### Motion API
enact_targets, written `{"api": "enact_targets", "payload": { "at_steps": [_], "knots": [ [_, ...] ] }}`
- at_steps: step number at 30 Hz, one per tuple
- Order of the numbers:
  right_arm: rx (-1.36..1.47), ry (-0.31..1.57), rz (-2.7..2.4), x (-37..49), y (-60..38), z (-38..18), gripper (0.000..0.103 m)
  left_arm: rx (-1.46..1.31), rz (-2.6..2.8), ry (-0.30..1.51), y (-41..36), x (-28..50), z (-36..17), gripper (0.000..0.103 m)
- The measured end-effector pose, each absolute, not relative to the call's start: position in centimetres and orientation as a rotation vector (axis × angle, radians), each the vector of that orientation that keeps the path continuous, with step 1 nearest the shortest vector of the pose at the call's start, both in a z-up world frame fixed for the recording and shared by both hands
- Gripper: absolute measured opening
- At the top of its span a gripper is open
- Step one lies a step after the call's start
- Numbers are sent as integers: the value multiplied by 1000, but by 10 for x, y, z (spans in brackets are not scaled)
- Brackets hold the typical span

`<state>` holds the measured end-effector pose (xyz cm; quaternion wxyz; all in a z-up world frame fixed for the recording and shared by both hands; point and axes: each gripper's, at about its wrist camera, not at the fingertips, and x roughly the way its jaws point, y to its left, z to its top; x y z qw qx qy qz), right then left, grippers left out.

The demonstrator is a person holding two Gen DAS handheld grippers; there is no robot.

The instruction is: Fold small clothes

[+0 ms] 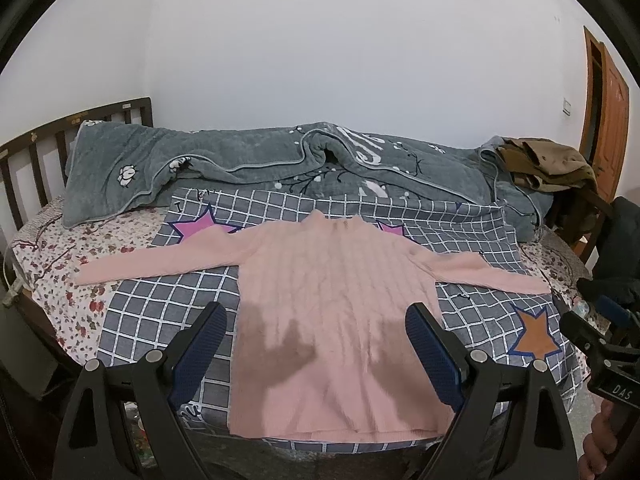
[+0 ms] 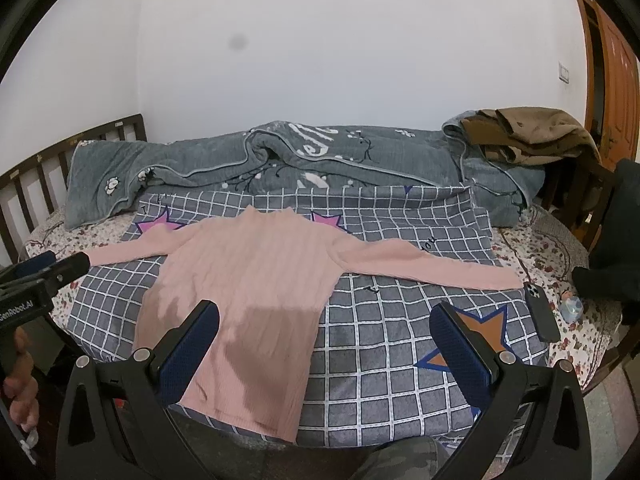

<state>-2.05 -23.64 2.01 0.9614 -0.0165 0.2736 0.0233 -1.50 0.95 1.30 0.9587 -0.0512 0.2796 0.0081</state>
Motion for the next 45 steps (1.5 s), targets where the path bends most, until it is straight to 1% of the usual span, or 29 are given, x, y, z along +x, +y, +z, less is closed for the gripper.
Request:
{"api": "enact_targets", "payload": {
  "at_steps": [15,22,28,37,45],
  "knots": [
    [4,538,44,-23,-241,21,103,-103,43,557,13,-15,18,91],
    [28,531,83,-23,-244,20,103,-123,72,558,20,-14,15,97],
    [15,534,119,-20,-241,12,103,-127,106,574,28,-6,7,98],
    [-52,529,106,4,-225,-2,103,-154,166,593,57,21,-16,98],
    [-23,563,159,42,-204,-28,102,-241,247,640,121,59,-61,98]
  ]
}}
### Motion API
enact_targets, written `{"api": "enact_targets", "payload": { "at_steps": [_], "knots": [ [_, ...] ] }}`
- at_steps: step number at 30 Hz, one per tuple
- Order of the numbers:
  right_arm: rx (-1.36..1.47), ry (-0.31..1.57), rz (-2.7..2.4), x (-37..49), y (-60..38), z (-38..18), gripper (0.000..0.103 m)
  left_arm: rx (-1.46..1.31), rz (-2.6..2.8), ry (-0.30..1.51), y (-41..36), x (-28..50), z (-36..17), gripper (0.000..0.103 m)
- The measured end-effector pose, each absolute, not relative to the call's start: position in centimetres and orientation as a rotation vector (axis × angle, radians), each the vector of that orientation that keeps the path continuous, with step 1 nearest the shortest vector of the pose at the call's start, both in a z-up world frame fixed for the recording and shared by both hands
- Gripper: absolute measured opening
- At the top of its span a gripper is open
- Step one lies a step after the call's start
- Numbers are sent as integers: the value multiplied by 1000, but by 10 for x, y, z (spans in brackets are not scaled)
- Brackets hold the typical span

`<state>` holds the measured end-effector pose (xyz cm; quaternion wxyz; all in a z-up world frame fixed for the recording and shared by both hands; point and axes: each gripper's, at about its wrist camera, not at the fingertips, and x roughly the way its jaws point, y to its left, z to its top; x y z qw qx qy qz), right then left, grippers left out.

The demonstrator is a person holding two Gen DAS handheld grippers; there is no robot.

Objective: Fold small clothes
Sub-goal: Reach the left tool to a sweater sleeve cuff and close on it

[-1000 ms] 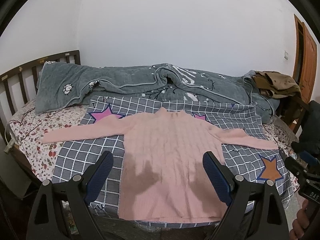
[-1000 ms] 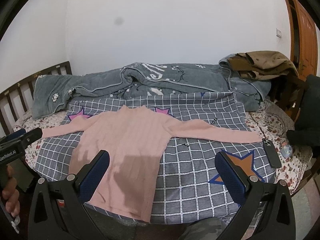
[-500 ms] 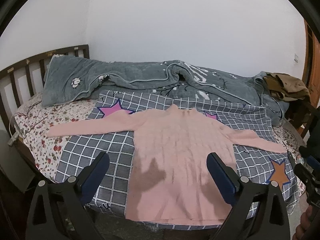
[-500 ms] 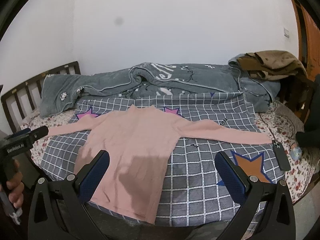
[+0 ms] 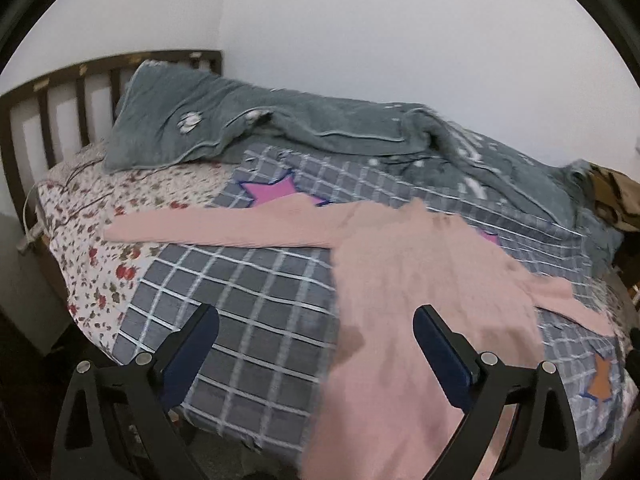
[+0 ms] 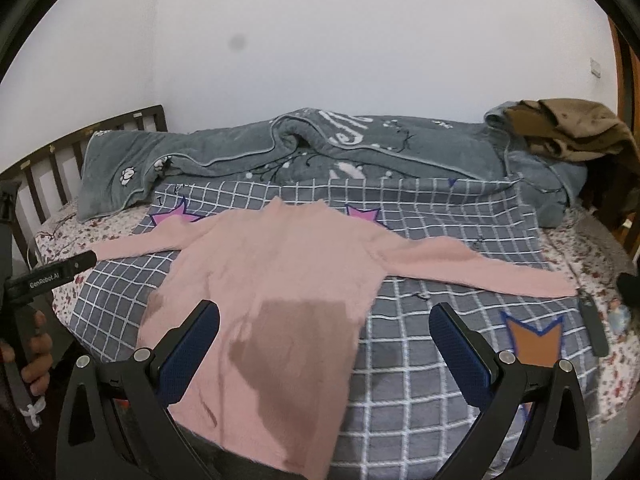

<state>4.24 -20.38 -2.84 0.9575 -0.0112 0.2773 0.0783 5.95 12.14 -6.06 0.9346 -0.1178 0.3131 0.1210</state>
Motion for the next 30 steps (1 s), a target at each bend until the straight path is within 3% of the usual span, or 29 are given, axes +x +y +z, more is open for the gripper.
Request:
{"api": "enact_targets", "payload": {
  "at_steps": [8,20,26,30],
  "knots": [
    [-18,620,214,84,-170,-62,102,-299,267,764,202,99,-107,97],
    [-81,655,227,125,-131,-97,96,-546,366,750,332,150,-162,91],
    [-55,668,214,145,-131,-104,96,-653,441,705,381,162,-176,79],
    [-40,684,207,156,-133,-107,96,-649,507,693,397,171,-180,65]
  ]
}}
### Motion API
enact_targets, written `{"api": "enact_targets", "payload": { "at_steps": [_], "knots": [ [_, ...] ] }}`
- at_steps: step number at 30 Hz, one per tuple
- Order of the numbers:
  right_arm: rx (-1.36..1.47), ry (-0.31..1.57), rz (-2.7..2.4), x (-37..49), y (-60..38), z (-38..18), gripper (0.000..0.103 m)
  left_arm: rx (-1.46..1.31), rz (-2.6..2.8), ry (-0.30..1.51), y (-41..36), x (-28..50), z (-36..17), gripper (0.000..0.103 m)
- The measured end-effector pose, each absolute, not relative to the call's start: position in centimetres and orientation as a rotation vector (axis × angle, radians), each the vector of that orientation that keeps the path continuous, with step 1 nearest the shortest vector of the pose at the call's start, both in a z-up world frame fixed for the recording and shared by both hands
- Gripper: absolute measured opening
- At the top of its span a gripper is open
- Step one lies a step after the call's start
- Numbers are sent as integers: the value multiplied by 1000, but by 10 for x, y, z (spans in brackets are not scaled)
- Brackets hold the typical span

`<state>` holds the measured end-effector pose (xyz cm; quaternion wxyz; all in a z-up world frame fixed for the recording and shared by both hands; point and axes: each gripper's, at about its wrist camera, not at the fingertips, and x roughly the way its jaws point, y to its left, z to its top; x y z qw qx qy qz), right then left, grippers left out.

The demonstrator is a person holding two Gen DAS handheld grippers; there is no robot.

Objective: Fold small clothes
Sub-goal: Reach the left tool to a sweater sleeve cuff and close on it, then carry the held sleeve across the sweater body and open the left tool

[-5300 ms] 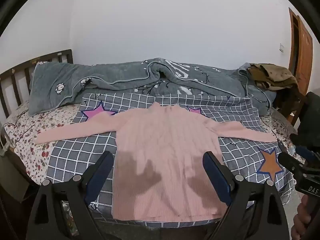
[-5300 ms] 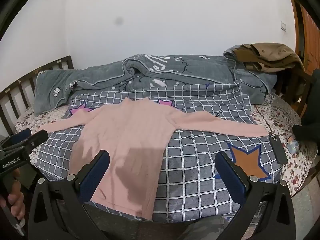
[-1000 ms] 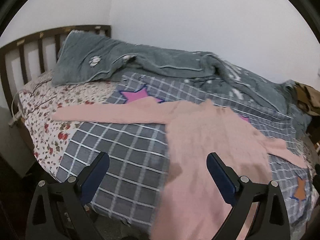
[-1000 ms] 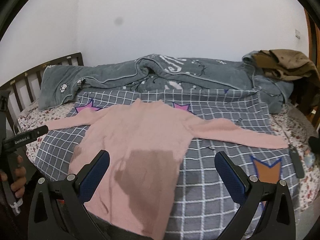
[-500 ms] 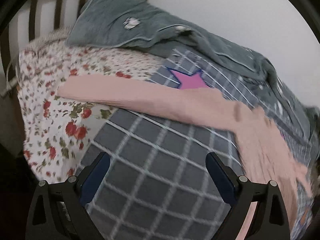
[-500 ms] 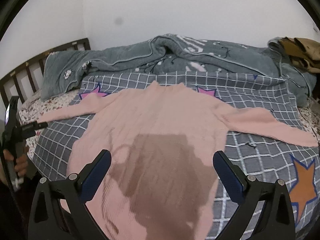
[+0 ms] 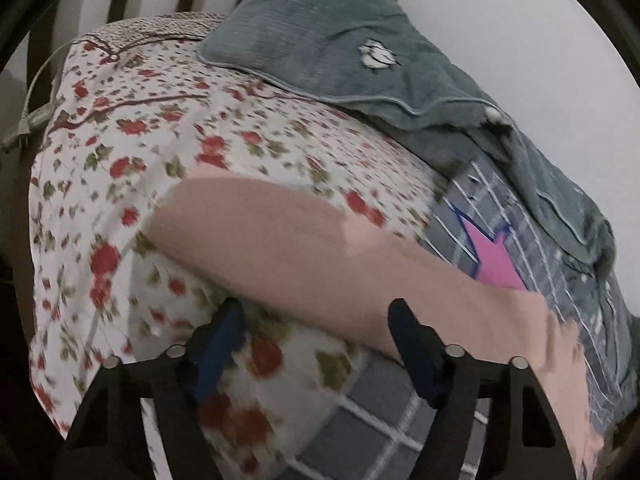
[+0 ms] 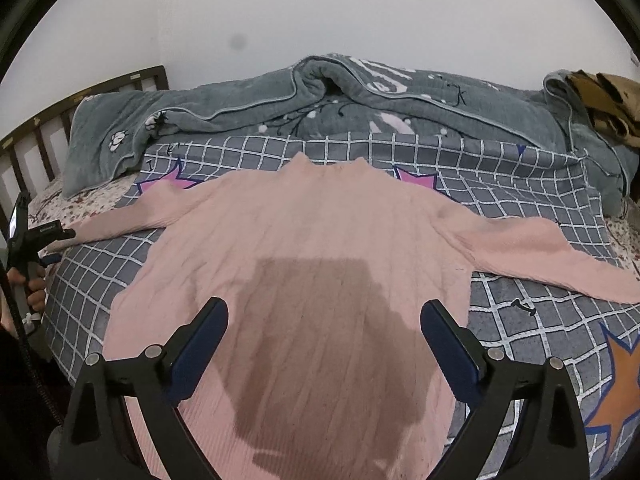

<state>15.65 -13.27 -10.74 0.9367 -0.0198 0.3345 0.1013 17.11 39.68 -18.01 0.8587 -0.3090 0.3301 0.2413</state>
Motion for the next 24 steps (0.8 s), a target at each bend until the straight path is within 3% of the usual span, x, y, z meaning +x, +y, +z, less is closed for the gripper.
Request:
{"api": "enact_targets", "payload": {
  "at_steps": [5,7,9,16,24],
  "knots": [
    [-52,685,196,168,-137,-110,96,-629,584,683,406,176,-182,47],
    [-55,684,198,173,-139,-110,96,-600,627,688,407,176,-180,22],
    [-54,676,204,179,-142,-108,96,-601,635,696,411,175,-178,10],
    [-40,617,256,203,-153,-93,94,-493,652,656,389,181,-133,7],
    [-14,526,288,218,-188,-72,94,-345,501,577,283,225,-54,7]
  ]
}}
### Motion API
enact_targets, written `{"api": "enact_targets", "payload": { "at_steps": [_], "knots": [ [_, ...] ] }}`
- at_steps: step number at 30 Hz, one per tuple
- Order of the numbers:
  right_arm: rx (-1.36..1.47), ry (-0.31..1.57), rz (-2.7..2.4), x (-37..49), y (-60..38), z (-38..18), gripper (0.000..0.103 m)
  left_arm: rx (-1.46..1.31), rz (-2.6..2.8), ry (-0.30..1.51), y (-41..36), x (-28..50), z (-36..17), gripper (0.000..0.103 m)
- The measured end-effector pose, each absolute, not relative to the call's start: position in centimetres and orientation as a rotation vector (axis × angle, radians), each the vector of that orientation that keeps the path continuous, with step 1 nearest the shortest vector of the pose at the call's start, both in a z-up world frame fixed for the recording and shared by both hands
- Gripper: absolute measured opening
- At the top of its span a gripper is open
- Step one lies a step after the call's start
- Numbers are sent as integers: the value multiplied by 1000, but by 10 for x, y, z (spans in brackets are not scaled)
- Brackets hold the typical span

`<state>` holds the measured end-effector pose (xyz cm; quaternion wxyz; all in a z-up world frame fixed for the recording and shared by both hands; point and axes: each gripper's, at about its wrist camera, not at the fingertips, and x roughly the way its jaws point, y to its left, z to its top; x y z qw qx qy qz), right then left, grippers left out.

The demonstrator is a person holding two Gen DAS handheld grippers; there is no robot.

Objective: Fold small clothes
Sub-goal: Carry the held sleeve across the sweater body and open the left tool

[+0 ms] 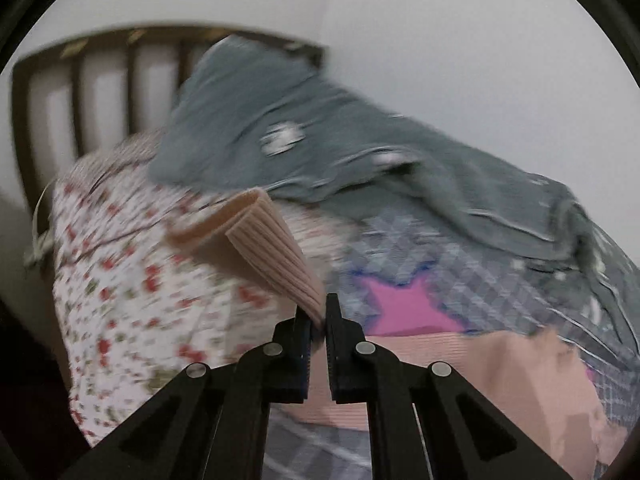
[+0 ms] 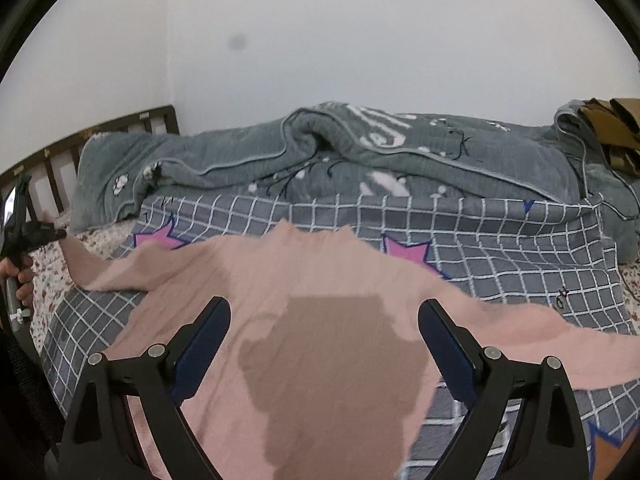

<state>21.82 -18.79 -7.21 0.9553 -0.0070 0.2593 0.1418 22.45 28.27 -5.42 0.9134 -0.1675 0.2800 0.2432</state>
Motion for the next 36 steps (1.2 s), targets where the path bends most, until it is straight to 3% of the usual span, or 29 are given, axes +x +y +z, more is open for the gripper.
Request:
{"api": "enact_targets", "payload": {
  "at_steps": [10,16,21,27,32,35,36],
  "knots": [
    [71,518,209,219,-282,-87,94,-153,184,586,72,299,-23,7],
    [314,539,207,219,-343,-96,94,-62,29,651,-50,321,-59,7],
    [263,542,119,222,-352,-103,94,0,-50,758,-127,326,-117,7],
    [248,528,149,214,-348,-100,94,-50,-106,842,-145,326,-148,9],
    [201,525,151,211,-337,-99,94,-112,-100,892,-122,326,-147,29],
    [197,530,165,210,-331,-100,94,-123,-71,858,-100,317,-141,57],
    [193,531,168,210,-329,-100,94,-126,-56,831,-88,309,-137,71]
  ]
}}
